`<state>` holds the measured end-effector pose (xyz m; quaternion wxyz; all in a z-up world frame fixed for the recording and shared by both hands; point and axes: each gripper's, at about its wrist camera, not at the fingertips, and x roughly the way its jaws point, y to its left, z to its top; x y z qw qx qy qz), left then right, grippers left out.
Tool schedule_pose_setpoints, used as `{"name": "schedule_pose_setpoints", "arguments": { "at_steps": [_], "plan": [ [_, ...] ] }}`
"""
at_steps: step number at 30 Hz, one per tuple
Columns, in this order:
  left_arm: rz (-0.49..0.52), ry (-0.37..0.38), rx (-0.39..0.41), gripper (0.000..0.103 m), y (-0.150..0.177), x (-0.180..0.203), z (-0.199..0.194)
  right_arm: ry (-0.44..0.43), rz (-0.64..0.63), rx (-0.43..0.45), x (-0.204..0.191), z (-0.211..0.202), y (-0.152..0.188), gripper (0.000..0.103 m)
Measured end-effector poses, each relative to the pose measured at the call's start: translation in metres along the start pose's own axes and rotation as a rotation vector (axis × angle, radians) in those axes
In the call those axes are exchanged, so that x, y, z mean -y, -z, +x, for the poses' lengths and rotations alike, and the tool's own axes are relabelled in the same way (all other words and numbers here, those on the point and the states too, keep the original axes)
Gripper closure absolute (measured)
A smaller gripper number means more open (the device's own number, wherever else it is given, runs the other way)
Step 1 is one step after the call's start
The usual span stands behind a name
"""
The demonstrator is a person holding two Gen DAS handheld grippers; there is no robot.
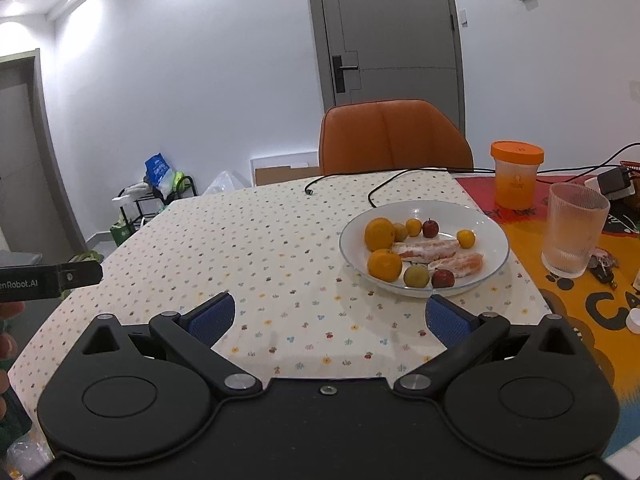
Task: Organize fruits
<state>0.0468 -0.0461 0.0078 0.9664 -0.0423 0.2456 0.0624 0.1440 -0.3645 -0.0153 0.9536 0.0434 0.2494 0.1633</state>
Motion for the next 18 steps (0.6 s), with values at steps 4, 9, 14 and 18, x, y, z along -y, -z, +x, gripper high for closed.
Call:
{"name": "schedule_pose_setpoints", "arguments": {
  "at_steps": [4,9,14,18],
  "plan": [
    [0.013,0.014,-0.003,0.0,0.0024,-0.0001,-0.0045,-0.008,-0.009,-0.004,-0.0033,-0.0029,0.0023,0.0],
    [0.03,0.028,-0.007,0.0,0.0058,0.0024,-0.0065,-0.019,-0.01,-0.006,-0.0071,-0.0052,0.0039,0.0],
    [0.034,0.032,-0.013,0.0,0.0068,0.0043,-0.0064,-0.024,-0.015,-0.005,-0.0093,-0.0057,0.0041,0.0],
    [0.04,0.032,-0.013,0.0,0.0072,0.0054,-0.0074,-0.023,-0.013,-0.008,-0.0093,-0.0042,0.0048,0.0]
  ]
}}
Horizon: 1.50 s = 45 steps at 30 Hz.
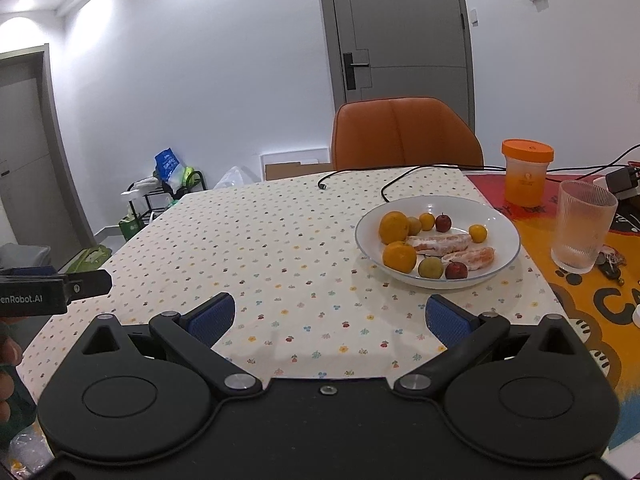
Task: Organize fruits
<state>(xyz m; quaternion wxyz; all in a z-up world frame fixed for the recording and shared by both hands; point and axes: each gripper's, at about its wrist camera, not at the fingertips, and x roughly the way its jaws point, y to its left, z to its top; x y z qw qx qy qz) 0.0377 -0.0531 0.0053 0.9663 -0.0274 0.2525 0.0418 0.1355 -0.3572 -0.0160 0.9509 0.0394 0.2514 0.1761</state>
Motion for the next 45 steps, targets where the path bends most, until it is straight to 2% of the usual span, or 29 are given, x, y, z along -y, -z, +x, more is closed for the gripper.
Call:
{"name": "schedule_pose_setpoints", "arguments": {
  "at_steps": [45],
  "plan": [
    [0.013,0.014,-0.016,0.0,0.0012,0.0046,0.0008,0.006,0.005,0.003,0.004,0.0004,0.0008,0.0]
  ]
}}
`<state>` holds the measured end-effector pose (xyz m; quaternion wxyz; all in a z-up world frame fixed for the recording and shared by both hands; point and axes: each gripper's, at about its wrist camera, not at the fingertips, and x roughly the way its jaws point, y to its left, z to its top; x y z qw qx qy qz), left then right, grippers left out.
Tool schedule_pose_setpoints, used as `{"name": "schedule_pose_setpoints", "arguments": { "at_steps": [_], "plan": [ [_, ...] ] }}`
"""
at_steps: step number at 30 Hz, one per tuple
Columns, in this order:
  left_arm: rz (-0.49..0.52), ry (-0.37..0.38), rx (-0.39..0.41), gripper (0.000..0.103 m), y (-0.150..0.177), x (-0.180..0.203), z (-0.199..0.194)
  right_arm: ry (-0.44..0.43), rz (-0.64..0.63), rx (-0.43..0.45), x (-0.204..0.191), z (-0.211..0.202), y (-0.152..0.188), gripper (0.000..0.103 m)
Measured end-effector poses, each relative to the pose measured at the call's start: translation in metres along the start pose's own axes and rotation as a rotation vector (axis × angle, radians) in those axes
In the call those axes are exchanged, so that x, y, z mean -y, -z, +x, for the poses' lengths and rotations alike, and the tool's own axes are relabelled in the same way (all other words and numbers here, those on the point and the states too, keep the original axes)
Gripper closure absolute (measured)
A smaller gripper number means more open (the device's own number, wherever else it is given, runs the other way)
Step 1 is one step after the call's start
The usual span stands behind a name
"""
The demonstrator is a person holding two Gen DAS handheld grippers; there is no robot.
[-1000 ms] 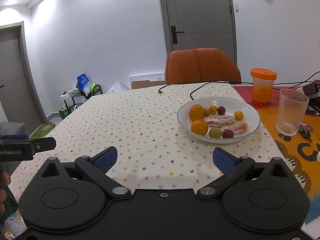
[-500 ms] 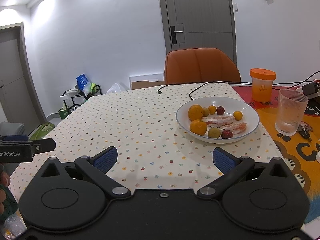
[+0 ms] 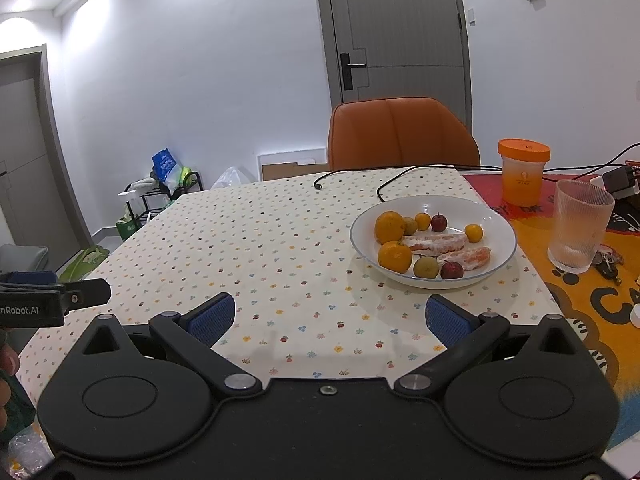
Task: Organize fruits
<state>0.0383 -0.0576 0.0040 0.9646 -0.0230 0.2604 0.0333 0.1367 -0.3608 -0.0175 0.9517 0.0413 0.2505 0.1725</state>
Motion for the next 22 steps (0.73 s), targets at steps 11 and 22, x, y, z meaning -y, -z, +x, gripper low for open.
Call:
{"name": "schedule_pose_setpoints", "arguments": {
  "at_steps": [11,22],
  "plan": [
    [0.0,0.009,-0.004,0.0,0.0005,-0.0012,-0.0003,0.002,0.0,-0.002,-0.0001,0.0005,-0.0001,0.0],
    [0.005,0.023,-0.009,0.0,0.0008,-0.0012,0.0014,0.003,-0.002,-0.006,0.0,0.0015,0.0013,0.0]
  ]
}}
